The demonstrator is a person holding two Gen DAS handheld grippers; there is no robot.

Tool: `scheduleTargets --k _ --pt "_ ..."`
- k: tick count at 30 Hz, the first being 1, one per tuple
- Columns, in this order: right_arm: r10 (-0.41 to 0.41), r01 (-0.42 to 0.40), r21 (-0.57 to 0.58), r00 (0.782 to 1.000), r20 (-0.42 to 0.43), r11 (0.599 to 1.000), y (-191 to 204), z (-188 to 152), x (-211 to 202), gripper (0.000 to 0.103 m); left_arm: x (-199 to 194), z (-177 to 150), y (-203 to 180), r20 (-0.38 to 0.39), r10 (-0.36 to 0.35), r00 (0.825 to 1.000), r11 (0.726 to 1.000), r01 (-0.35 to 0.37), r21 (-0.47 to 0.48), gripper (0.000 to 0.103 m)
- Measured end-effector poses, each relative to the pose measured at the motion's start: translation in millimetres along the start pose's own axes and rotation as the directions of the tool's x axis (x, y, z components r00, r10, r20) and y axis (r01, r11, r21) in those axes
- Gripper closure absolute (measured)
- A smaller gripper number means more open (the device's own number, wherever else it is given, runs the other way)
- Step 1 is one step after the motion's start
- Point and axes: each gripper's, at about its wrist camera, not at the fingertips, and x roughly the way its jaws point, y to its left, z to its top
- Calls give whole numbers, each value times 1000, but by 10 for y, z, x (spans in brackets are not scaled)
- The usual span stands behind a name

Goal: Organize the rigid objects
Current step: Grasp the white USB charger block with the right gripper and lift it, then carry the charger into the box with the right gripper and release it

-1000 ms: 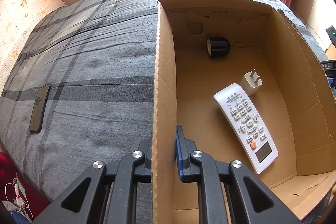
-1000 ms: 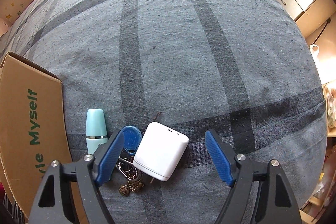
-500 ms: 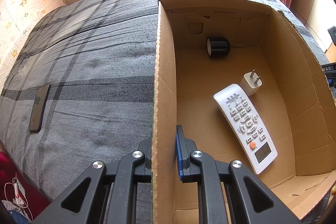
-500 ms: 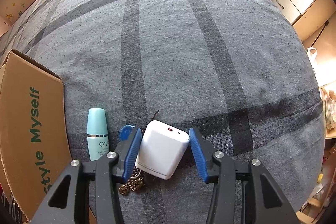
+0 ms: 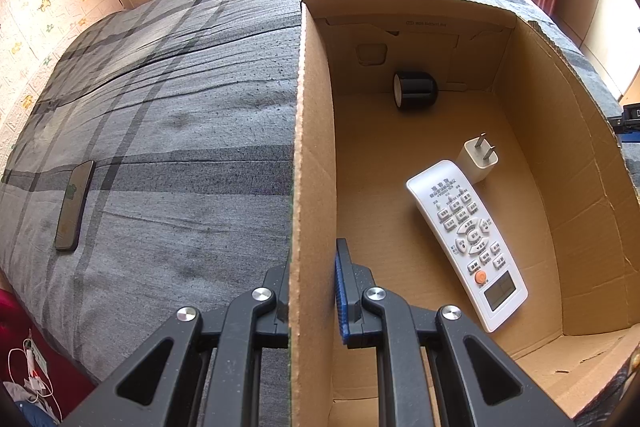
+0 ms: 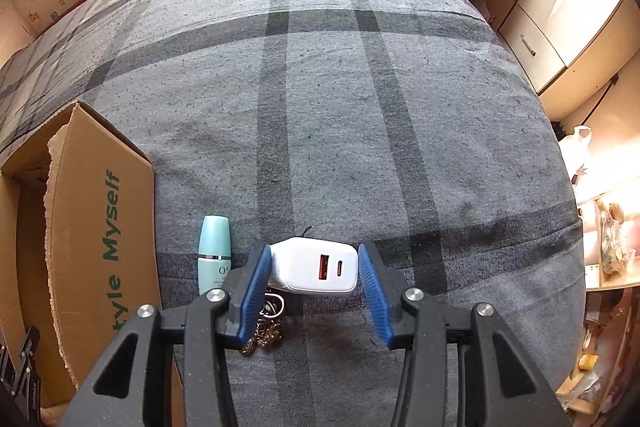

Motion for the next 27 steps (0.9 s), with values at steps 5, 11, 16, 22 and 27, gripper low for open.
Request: scheduleTargets --k 5,11,16,22,27 --pt "6 -5 -29 1000 22 1000 47 23 -153 55 -1 6 1 0 -1 1000 1000 1 -1 88" --pt "19 -15 -69 998 61 997 166 35 -447 56 2 8 0 -1 -2 1000 1000 2 -1 88" --pt "50 -36 -124 993 107 992 356 41 -770 56 2 8 -1 -1 -2 1000 1000 2 -1 88" --pt "100 -71 -188 984 150 980 622 40 -1093 56 4 10 -4 -2 -2 1000 1000 2 -2 88" --pt "149 -108 -242 976 161 964 878 16 -1274 57 3 9 -4 -1 -1 1000 1000 1 -1 88"
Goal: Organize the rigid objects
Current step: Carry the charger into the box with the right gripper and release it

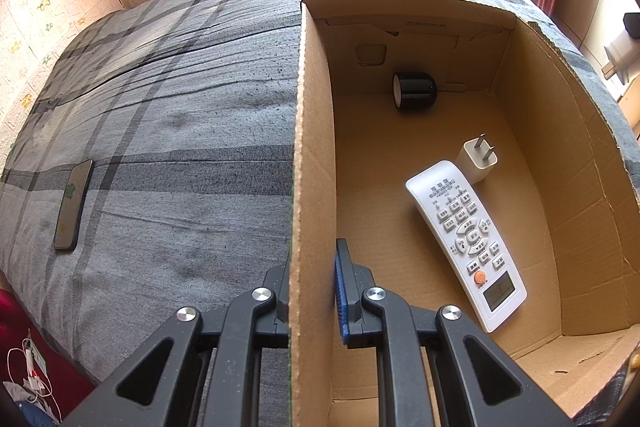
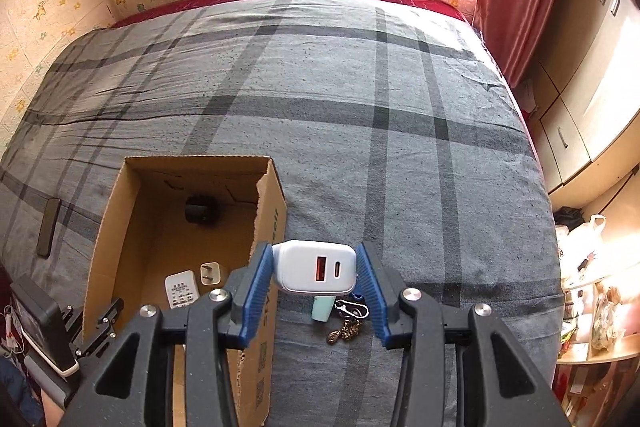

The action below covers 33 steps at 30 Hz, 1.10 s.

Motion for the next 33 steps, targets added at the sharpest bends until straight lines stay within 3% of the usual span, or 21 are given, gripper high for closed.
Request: scheduleTargets --k 15,33 --pt "65 -67 -113 997 -29 991 707 21 150 57 9 -5 -8 -1 -2 1000 1000 2 -1 88" --pt "16 -38 -180 992 -127 983 1139 75 992 57 2 -5 -8 0 -3 1000 1000 3 -2 88"
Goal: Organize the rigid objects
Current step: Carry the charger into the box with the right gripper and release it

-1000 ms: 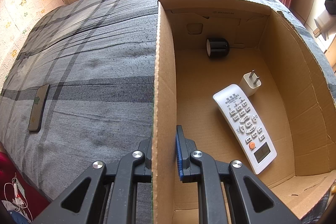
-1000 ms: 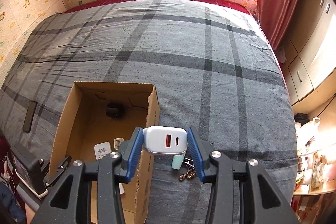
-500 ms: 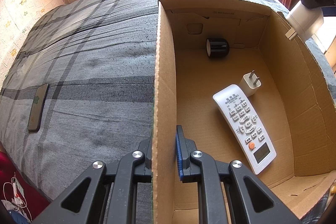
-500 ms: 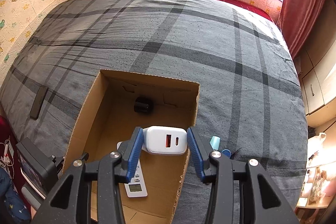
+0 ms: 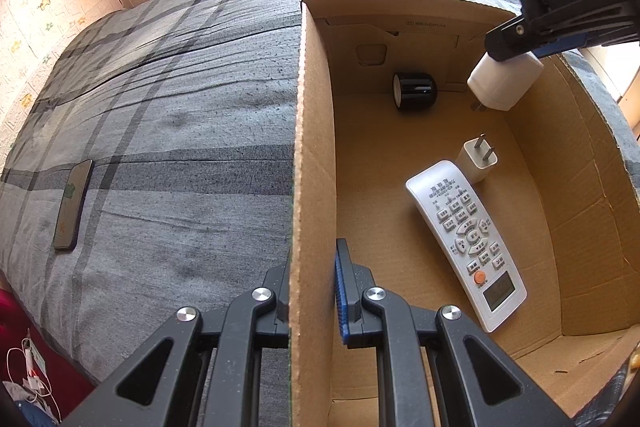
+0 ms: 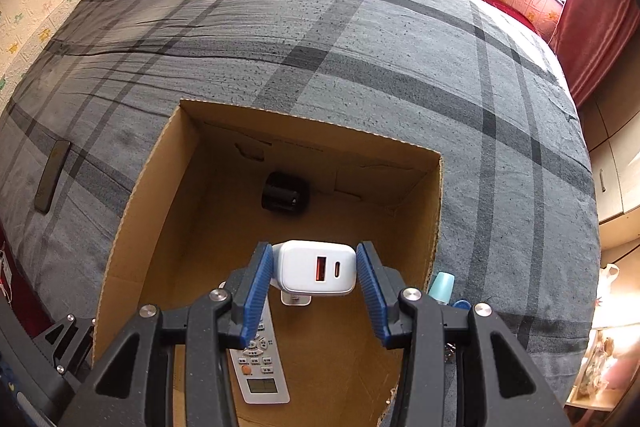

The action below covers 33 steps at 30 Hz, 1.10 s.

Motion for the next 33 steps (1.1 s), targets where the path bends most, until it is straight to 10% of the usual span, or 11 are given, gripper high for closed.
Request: scheduleTargets --k 33 --pt "23 -24 -25 998 -51 999 161 77 469 48 26 9 19 -7 -5 1000 1000 5 -1 88"
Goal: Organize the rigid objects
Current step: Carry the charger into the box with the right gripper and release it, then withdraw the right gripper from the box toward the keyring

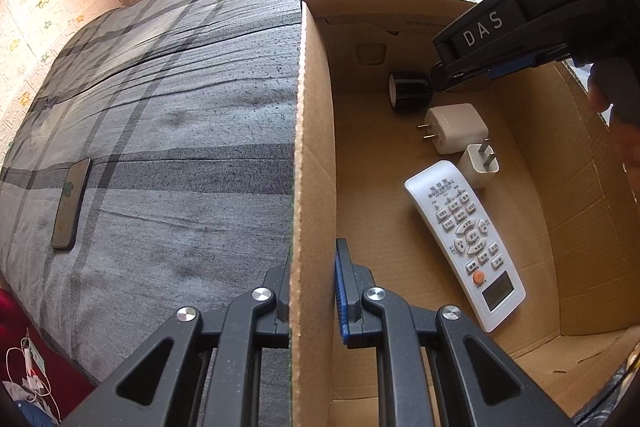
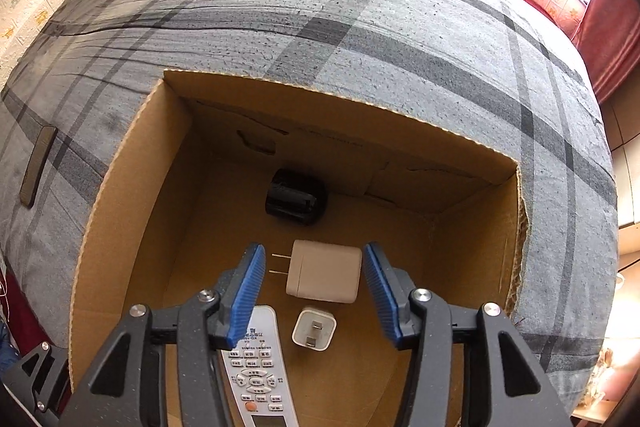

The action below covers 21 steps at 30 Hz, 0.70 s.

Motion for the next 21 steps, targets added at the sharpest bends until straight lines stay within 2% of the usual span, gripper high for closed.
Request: scheduleTargets --k 10,13,16,18,21 --pt "3 -3 -9 999 37 1000 -12 -67 -268 48 -3 -1 3 -1 0 1000 1000 0 -1 88" --pt "-12 13 -13 998 57 1000 -47 -94 -413 45 -7 -2 2 -1 6 1000 1000 -6 4 88" --pt "-20 20 -1 996 86 1000 -120 -135 -569 34 -6 3 0 -2 7 1000 1000 -7 4 88" --pt "-10 8 15 994 106 1000 -188 -162 -669 16 1 13 -4 -4 9 1000 1000 -9 4 88" --pt "-7 2 32 991 135 999 -292 -204 -815 7 -2 16 -17 -3 15 1000 1000 -15 8 88"
